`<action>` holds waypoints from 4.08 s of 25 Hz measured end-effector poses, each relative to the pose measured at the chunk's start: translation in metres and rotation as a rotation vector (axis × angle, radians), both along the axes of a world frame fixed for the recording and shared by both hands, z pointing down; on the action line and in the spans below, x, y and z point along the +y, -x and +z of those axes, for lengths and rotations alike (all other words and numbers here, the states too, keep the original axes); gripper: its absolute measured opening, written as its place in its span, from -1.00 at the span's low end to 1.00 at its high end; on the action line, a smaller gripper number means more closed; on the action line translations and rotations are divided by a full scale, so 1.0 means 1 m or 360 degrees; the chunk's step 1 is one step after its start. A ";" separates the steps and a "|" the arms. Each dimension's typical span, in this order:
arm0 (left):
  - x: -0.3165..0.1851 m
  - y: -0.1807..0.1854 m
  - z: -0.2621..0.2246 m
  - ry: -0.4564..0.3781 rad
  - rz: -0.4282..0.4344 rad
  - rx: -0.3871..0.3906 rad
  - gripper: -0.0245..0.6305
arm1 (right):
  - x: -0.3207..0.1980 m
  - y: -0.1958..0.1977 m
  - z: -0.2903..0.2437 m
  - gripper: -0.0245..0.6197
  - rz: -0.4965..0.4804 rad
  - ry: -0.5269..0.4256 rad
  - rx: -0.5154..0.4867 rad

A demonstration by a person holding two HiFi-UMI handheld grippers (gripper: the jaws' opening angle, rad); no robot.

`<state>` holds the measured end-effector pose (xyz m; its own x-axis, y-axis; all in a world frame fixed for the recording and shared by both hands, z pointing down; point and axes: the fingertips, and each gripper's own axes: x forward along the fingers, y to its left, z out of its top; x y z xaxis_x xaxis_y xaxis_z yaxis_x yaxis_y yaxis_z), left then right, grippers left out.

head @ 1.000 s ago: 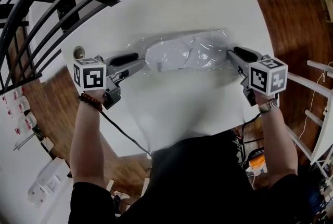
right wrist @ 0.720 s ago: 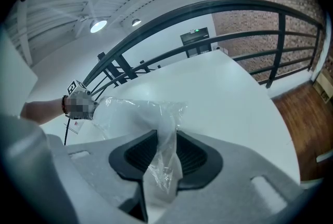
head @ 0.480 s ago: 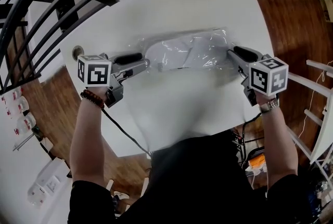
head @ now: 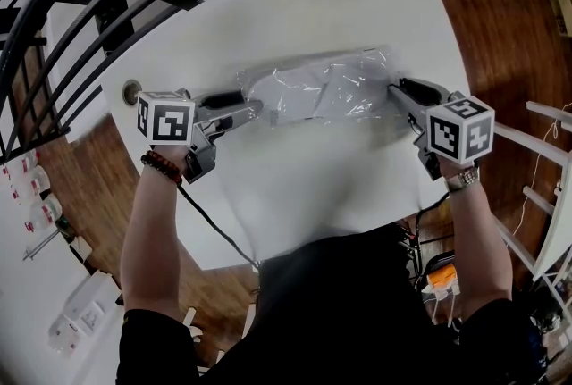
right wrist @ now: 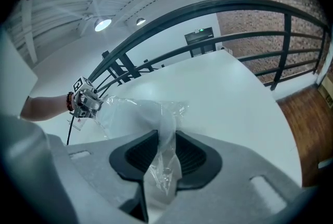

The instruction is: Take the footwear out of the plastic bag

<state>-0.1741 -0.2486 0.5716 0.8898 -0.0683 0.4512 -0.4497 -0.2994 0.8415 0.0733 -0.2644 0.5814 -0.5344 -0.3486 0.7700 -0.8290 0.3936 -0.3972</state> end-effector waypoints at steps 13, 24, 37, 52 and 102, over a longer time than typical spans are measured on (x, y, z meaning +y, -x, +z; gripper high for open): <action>-0.005 0.006 0.001 -0.0041 -0.0046 -0.0052 -0.58 | 0.001 0.002 -0.008 -0.67 0.0082 -0.0002 -0.0189; -0.004 0.011 -0.009 -0.0039 -0.0157 -0.0026 -0.67 | 0.005 -0.011 -0.023 -0.94 0.0182 -0.0030 -0.0264; 0.013 0.023 -0.024 0.0019 -0.0313 0.0013 -0.69 | 0.015 -0.031 -0.032 -0.94 0.0263 -0.0042 -0.0225; 0.034 0.025 -0.045 0.0087 -0.0494 0.0198 -0.69 | 0.031 -0.074 -0.040 -0.94 0.0369 -0.0048 -0.0183; 0.147 0.088 -0.058 -0.0067 -0.1413 0.0345 -0.70 | 0.103 -0.205 -0.047 -0.95 0.1008 -0.0158 -0.0206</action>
<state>-0.2621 -0.1019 0.5137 0.5673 -0.7807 0.2621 -0.3630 0.0486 0.9305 0.2784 -0.1613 0.5347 -0.2884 -0.6926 0.6611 -0.8606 -0.1153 -0.4961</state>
